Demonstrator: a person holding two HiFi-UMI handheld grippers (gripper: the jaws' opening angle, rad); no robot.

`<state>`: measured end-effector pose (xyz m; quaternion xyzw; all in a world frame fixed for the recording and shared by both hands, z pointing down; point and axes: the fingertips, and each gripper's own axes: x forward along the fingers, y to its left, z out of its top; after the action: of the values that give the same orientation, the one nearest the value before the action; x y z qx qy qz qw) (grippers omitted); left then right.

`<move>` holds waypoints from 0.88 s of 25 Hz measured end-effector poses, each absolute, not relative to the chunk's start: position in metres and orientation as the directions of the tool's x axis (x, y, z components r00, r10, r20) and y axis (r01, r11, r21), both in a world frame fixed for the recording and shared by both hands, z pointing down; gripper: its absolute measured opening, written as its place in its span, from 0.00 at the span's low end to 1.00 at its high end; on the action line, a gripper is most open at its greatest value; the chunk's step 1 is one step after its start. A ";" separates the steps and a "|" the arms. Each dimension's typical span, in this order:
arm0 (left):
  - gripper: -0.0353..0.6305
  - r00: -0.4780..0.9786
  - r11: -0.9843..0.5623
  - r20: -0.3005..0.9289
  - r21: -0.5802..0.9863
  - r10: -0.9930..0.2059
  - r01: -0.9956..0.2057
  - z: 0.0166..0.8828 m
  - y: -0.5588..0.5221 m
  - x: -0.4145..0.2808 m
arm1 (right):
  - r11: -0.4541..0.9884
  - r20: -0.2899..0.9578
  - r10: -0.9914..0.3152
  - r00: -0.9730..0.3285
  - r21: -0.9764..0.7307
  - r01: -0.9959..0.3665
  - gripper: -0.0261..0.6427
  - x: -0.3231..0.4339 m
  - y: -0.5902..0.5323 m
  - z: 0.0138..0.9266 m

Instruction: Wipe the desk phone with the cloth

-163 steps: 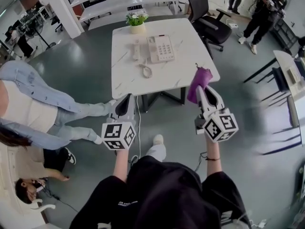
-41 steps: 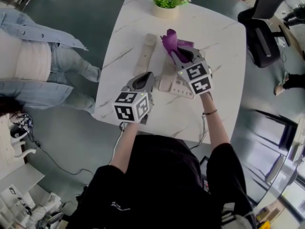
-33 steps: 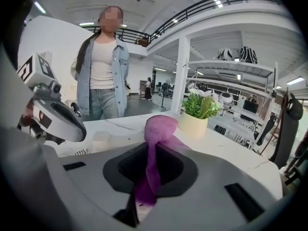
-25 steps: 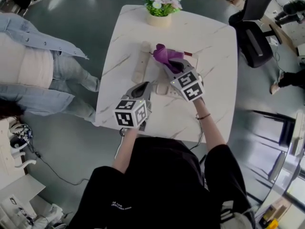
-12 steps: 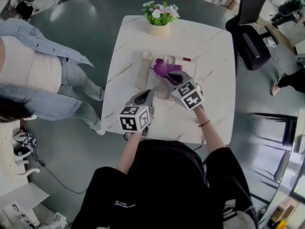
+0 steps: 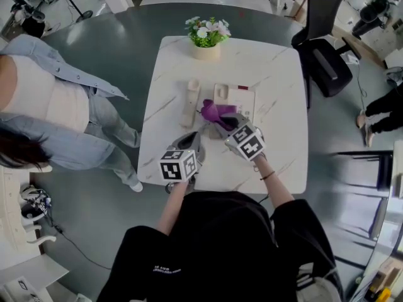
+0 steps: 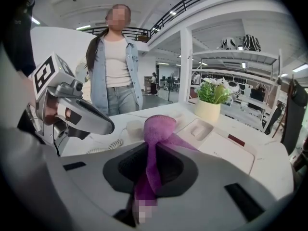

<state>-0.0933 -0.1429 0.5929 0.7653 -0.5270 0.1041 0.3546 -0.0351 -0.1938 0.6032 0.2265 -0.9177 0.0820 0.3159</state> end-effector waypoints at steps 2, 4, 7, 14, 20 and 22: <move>0.05 0.424 -0.191 0.539 0.435 -0.727 -0.880 0.595 -0.140 -0.094 | 0.885 0.619 -0.352 -0.702 -0.023 -0.465 0.09 -0.034 -0.188 0.605; 0.05 0.426 -0.192 0.543 0.435 -0.723 -0.880 0.597 -0.138 -0.094 | 0.889 0.622 -0.338 -0.707 -0.036 -0.456 0.09 -0.034 -0.182 0.606; 0.05 0.429 -0.193 0.546 0.437 -0.720 -0.878 0.599 -0.135 -0.094 | 0.895 0.626 -0.320 -0.711 -0.048 -0.444 0.09 -0.035 -0.174 0.608; 0.05 0.422 -0.186 0.532 0.441 -0.734 -0.878 0.593 -0.139 -0.099 | 0.896 0.634 -0.293 -0.716 -0.080 -0.437 0.09 -0.034 -0.158 0.615; 0.05 0.402 -0.166 0.527 0.438 -0.749 -0.883 0.589 -0.141 -0.109 | 0.893 0.637 -0.254 -0.728 -0.134 -0.429 0.09 -0.033 -0.148 0.615; 0.05 0.397 -0.164 0.526 0.434 -0.752 -0.886 0.588 -0.141 -0.110 | 0.873 0.618 -0.232 -0.752 -0.209 -0.441 0.09 -0.032 -0.143 0.612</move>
<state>-0.1101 -0.1413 0.5884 0.7572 -0.5408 0.0942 0.3541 -0.0319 -0.1432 0.6118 0.1828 -0.9196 0.1733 0.3013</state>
